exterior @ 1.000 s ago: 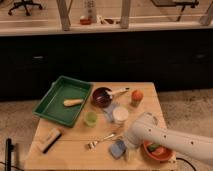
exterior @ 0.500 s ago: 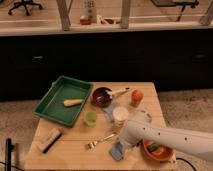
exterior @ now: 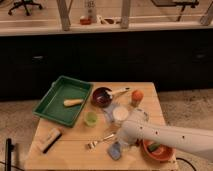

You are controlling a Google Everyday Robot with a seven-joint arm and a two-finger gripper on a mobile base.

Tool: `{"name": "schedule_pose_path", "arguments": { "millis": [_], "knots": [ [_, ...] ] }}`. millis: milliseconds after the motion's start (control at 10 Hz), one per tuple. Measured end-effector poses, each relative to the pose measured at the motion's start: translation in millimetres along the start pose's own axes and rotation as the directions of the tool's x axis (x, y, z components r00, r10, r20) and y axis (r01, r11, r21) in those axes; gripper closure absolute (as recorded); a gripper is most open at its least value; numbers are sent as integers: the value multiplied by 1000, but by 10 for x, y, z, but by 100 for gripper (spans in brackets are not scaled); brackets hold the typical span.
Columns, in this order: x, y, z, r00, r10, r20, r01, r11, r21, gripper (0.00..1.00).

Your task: Place sponge in plastic cup

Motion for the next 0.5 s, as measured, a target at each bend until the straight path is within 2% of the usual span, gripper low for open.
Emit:
{"name": "schedule_pose_path", "arguments": {
  "millis": [500],
  "knots": [
    [-89,-41,-238,999,-40,13,40,999,27,100]
  ]
}}
